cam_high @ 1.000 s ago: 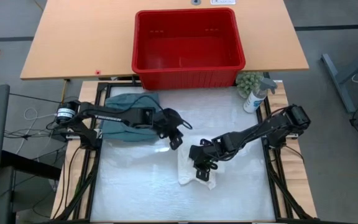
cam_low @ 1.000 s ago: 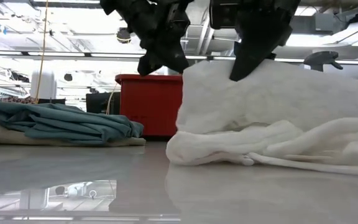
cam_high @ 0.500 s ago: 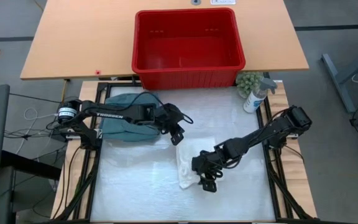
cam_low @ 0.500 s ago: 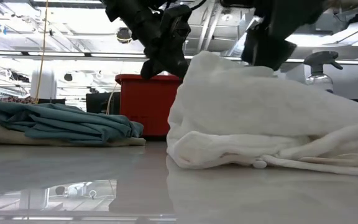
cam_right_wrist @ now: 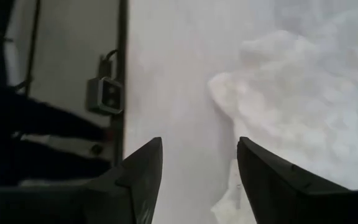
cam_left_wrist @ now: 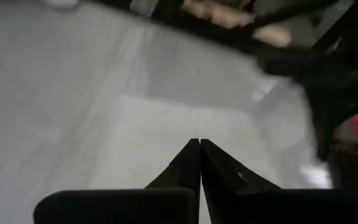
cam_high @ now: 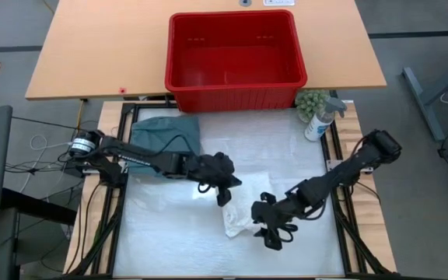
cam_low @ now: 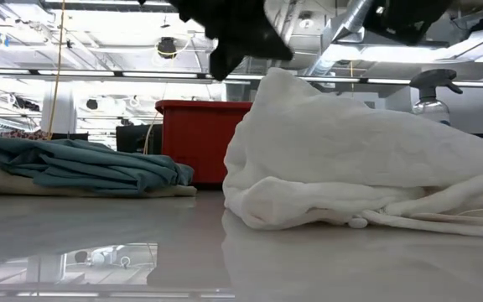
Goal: Fold Laundry from Bin
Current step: Fold the white shirt in the red bin
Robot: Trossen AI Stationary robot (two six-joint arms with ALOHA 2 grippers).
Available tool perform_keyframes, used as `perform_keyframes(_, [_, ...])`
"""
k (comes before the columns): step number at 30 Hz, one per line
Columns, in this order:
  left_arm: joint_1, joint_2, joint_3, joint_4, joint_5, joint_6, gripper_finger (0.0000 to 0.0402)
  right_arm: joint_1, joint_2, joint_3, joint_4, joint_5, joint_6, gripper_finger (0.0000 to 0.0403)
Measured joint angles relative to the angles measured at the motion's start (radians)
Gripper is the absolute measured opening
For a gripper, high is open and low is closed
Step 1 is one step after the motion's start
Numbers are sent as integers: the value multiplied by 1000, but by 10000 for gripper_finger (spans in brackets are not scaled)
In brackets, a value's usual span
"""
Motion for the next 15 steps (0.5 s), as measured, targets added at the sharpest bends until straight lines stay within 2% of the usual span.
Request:
perform_keyframes(5, [-69,24,-61,167,-41,-28,0,23,0,0,-41,136,74,218])
perform_keyframes(11, [-208,100,-106,348,-148,-25,0,84,0,-5,-131,407,156,208])
perform_keyframes(15, [-250,167,-108,361,-228,-45,0,110,7,-18,-151,586,247,201])
